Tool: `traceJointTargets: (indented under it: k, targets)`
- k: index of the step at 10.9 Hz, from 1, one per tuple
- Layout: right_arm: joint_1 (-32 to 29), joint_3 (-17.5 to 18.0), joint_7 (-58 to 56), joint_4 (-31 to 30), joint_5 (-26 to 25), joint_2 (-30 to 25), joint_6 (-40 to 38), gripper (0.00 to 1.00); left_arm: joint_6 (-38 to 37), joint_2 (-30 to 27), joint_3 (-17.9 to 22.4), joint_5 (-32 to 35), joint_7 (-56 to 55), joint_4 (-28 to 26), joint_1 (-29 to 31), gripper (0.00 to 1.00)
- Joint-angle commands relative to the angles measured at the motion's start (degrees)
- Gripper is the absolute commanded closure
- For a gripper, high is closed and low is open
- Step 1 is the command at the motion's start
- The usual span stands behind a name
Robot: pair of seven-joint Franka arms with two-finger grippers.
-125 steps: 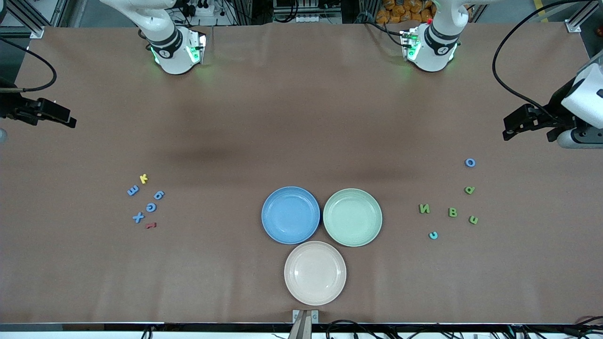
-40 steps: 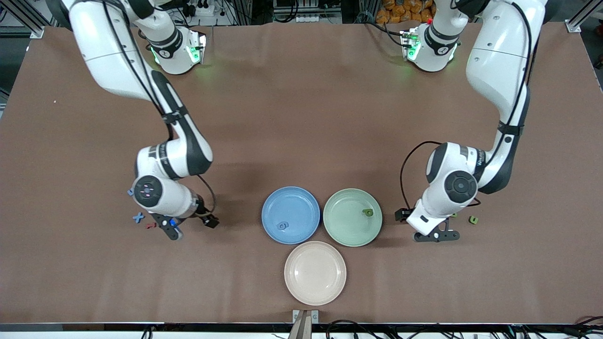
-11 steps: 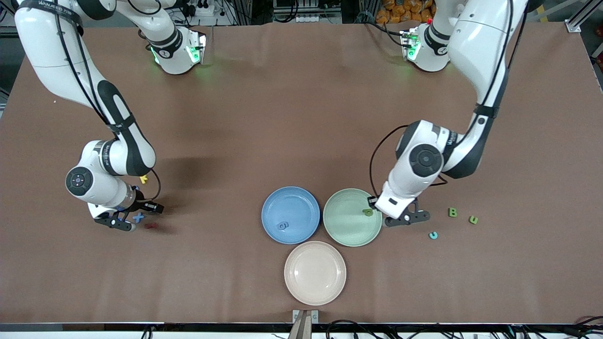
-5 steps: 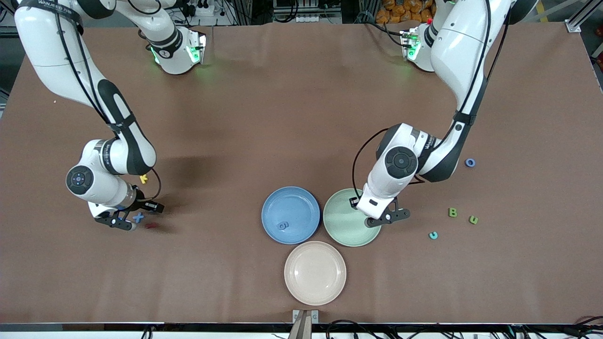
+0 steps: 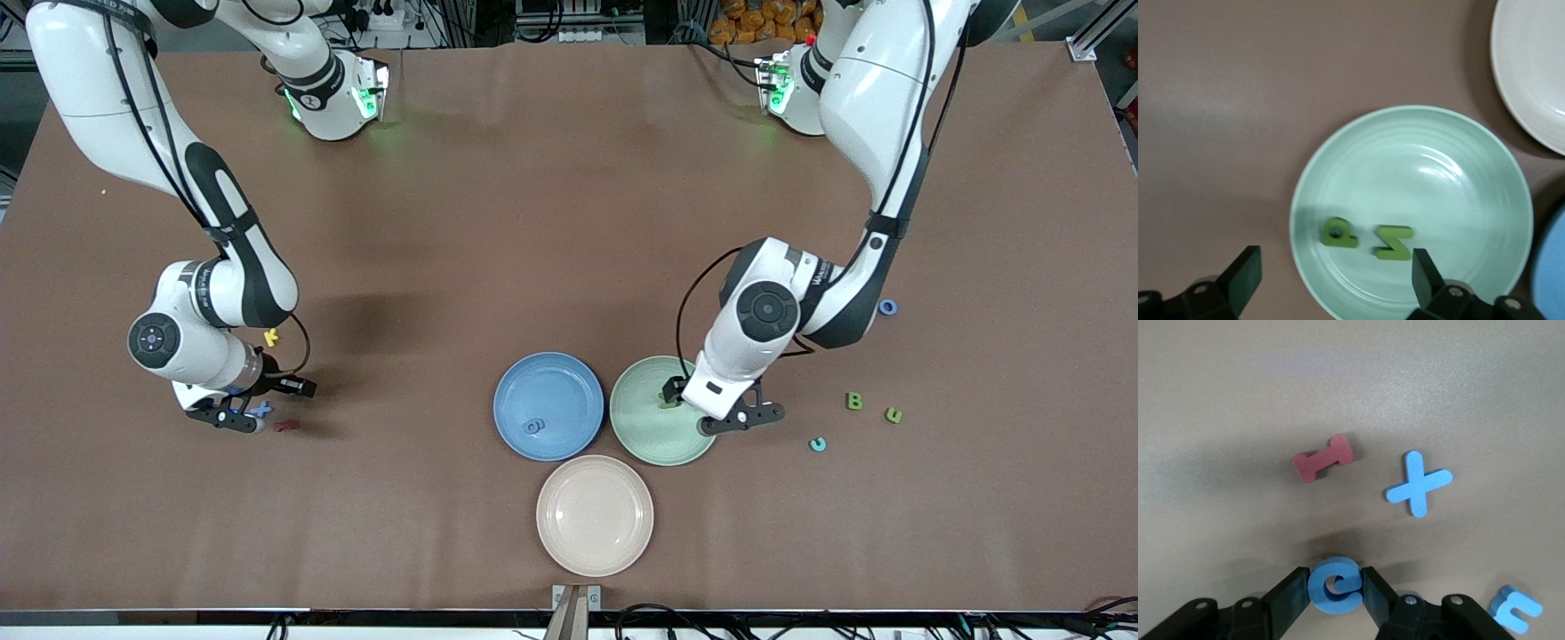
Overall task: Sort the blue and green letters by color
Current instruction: 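Drop the blue c in the blue plate while the left gripper reaches B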
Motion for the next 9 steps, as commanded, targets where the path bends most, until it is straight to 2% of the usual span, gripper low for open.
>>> traceJointTargets:
  k: [1,3,4,7,9]
  targets:
    - [-0.16,3.53,7.55,-0.33,-0.38,-1.87,-1.61,1.0,-2.44,-3.24,-0.65,1.44,12.01,-2.97,5.91,0.0]
    - [1.07,6.77,16.32,1.69,-0.38,-1.43,-2.05,1.0,-2.53,-3.78,-4.07,1.61,19.06,-4.91,12.66,0.0]
    - [2.38,7.92,21.59,3.44,-0.38,-1.08,-2.75,1.0,-2.53,-3.96,-4.6,4.31,21.61,-6.05,14.7,0.0]
    - [10.37,8.28,37.33,9.15,1.37,1.99,-2.93,1.0,-2.18,-4.05,-10.39,14.5,25.31,-10.0,23.91,0.0]
    - [14.59,8.19,45.95,13.02,4.35,3.75,-2.85,1.0,-0.52,-4.05,-12.08,15.94,30.4,-12.11,28.76,0.0]
